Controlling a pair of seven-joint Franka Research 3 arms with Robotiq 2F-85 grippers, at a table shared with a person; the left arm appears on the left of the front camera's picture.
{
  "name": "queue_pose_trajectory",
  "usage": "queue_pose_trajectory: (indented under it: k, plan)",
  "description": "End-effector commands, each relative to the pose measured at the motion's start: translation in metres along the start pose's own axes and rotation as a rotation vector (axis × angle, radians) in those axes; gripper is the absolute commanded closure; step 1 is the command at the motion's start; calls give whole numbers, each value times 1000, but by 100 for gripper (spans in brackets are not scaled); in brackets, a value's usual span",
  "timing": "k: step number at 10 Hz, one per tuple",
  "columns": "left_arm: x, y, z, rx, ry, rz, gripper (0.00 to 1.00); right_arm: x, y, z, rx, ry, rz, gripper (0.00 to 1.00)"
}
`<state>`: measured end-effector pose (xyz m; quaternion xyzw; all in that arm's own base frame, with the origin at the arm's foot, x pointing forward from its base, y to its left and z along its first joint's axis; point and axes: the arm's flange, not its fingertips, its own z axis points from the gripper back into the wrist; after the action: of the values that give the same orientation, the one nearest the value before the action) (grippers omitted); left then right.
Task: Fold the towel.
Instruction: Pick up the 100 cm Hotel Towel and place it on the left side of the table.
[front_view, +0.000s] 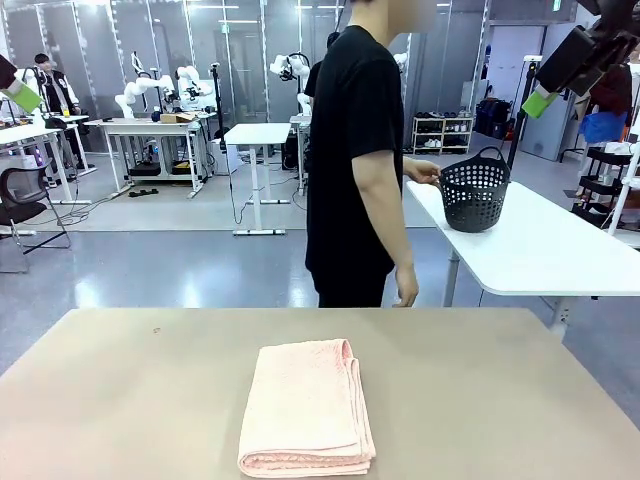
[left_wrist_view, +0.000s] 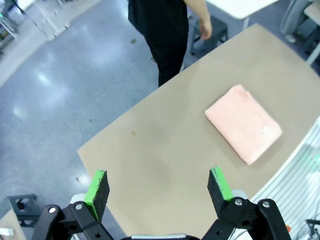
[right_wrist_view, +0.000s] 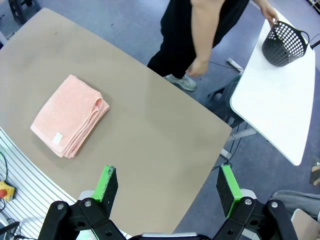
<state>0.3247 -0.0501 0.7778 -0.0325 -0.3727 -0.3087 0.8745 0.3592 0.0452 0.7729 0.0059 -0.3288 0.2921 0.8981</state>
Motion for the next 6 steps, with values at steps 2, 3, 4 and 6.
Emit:
queue_pose_trajectory:
  k: [2,3,4,6]
  plan:
    - [-16,-13,-48,-53,28,246,0,-1,0,-1,-2,2,-1,0]
    - [-32,-27,-71,-82,52,277,0,-1,0,-1,-2,2,-1,0]
    - [-49,-42,-100,-105,84,309,0,-1,0,-1,-2,2,-1,0]
    - [-78,-71,-153,-128,125,374,0,-1,0,-1,-2,2,-1,0]
